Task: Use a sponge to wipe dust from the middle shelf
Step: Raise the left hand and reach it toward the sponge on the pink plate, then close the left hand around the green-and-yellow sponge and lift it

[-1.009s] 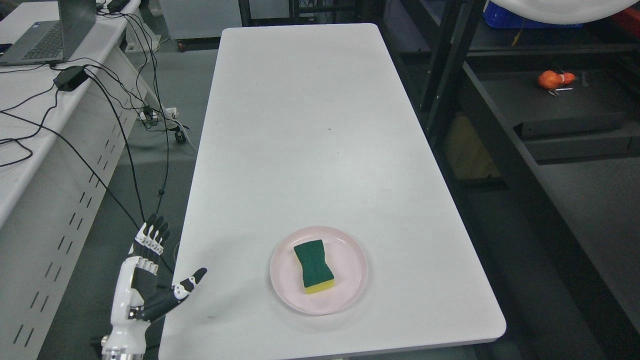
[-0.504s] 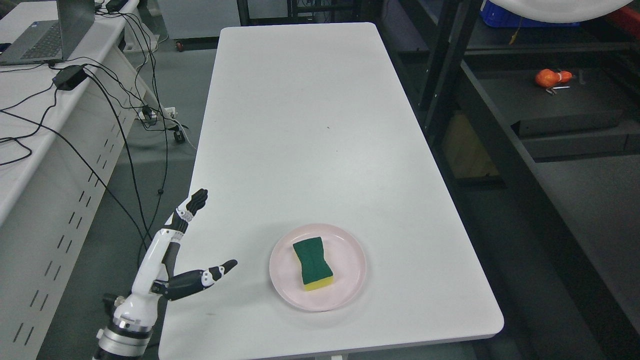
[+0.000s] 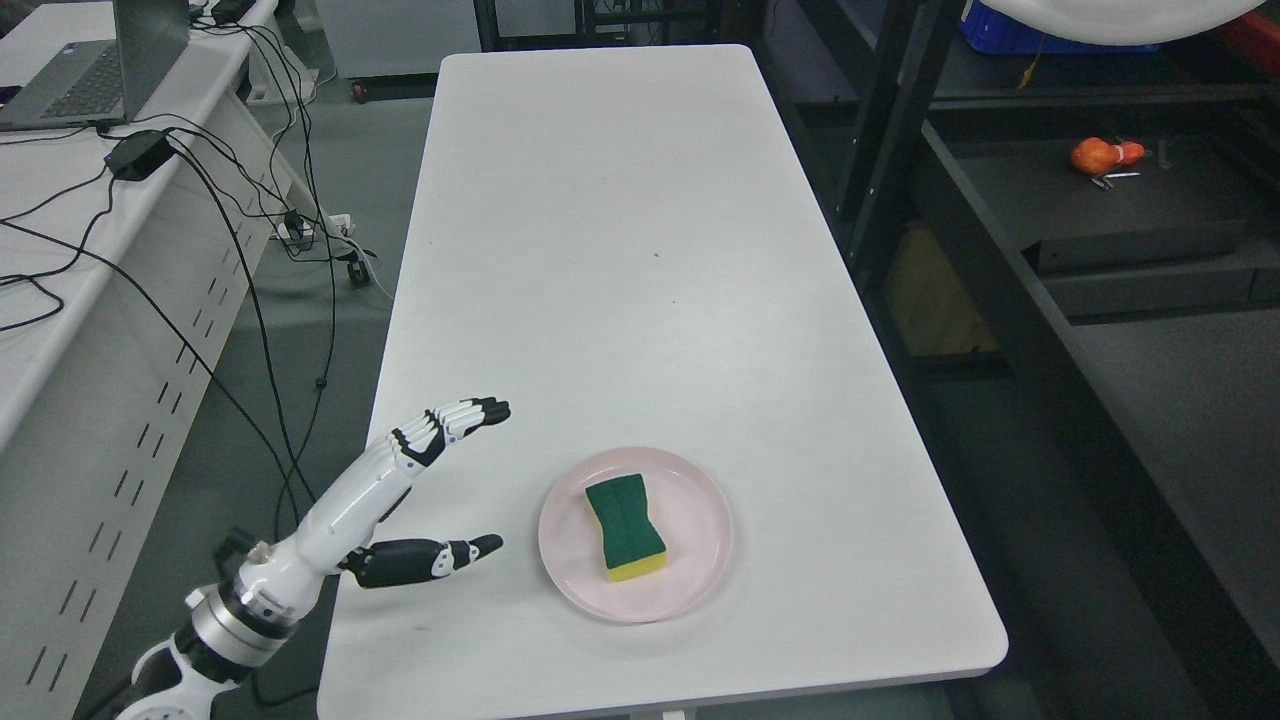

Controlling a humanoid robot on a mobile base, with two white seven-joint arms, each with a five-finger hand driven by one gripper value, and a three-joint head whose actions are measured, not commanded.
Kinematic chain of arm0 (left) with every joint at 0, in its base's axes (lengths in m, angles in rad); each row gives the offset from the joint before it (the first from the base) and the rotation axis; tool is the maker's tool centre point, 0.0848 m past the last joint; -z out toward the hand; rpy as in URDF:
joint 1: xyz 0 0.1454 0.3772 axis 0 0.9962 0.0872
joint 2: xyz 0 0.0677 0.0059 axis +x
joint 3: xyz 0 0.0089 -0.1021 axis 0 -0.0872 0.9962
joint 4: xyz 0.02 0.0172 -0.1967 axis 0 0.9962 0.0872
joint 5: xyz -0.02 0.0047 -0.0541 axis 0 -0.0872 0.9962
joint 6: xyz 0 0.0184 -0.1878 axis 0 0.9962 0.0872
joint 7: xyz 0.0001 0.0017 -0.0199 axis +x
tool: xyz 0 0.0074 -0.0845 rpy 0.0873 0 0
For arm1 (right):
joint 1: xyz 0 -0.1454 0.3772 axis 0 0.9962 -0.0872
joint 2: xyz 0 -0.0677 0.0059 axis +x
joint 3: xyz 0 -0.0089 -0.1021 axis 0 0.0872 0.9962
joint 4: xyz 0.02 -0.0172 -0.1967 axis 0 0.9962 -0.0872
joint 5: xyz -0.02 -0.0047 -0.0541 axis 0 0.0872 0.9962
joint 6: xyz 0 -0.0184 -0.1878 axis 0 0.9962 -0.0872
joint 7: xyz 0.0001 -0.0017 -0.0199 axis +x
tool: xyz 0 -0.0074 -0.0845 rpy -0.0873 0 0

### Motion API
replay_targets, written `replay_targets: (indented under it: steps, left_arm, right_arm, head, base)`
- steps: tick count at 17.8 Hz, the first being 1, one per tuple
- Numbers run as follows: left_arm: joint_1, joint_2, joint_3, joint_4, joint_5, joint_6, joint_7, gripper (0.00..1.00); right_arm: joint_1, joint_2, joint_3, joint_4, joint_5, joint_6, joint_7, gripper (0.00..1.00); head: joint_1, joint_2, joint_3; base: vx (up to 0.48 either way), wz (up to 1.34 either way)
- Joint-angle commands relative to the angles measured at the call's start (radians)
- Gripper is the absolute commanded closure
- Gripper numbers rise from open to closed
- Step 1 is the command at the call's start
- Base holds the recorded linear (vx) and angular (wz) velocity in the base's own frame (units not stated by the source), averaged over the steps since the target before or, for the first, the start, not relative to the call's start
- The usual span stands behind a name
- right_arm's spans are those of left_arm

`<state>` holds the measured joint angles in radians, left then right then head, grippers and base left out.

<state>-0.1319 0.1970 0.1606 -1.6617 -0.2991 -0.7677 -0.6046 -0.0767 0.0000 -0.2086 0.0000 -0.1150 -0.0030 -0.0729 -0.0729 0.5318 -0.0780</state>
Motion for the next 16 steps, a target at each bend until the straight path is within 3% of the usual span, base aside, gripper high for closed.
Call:
replay_targets:
  steps: [1, 3, 4, 5, 10, 11, 13, 16]
  left_arm:
    - [-0.184, 0.157, 0.07, 0.029, -0.271, -0.018, -0.13, 0.08]
    - [-0.241, 0.167, 0.054, 0.034, -0.371, -0.018, -0.207, 0.08]
    - [-0.264, 0.165, 0.012, 0.034, -0.406, -0.018, -0.213, 0.08]
    - [-0.305, 0.165, -0.112, 0.031, -0.445, -0.018, -0.213, 0.08]
    - [-0.445, 0.153, -0.274, 0.026, -0.505, -0.018, -0.215, 0.08]
    - [-0.451, 0.136, -0.3, 0.026, -0.5, -0.018, -0.215, 0.07]
    - [-0.407, 0.015, -0.37, 0.026, -0.5, -0.018, -0.218, 0.06]
    - [-0.328, -0.034, -0.406, 0.022, -0.508, -0.018, -0.225, 0.06]
  right_arm:
    - [0.0, -0.017, 0.0, -0.017, 0.0, 0.074, 0.001, 0.0]
    - [0.0, -0.017, 0.0, -0.017, 0.0, 0.074, 0.001, 0.0]
    - [0.0, -0.017, 0.0, -0.017, 0.0, 0.074, 0.001, 0.0]
    - [0.0, -0.017, 0.0, -0.017, 0.0, 0.074, 0.001, 0.0]
    - [0.0, -0.017, 0.0, -0.017, 0.0, 0.074, 0.001, 0.0]
    - [0.0, -0.017, 0.0, -0.017, 0.0, 0.074, 0.001, 0.0]
    - [0.0, -0.017, 0.0, -0.017, 0.0, 0.074, 0.001, 0.0]
    - [0.0, -0.017, 0.0, -0.017, 0.0, 0.074, 0.001, 0.0]
  head:
    - [0.0, 0.0, 0.0]
    - [0.0, 0.0, 0.0]
    - [0.0, 0.0, 0.0]
    - [0.0, 0.0, 0.0]
    - [0.0, 0.0, 0.0]
    - [0.0, 0.0, 0.0]
    - [0.0, 0.0, 0.0]
    - [0.0, 0.0, 0.0]
  base:
    - [0.0, 0.0]
    - [0.0, 0.0]
    - [0.0, 0.0]
    - [0.0, 0.0]
    - [0.0, 0.0]
    - [0.0, 0.0]
    - [-0.01, 0.0]
    - [-0.008, 0.0]
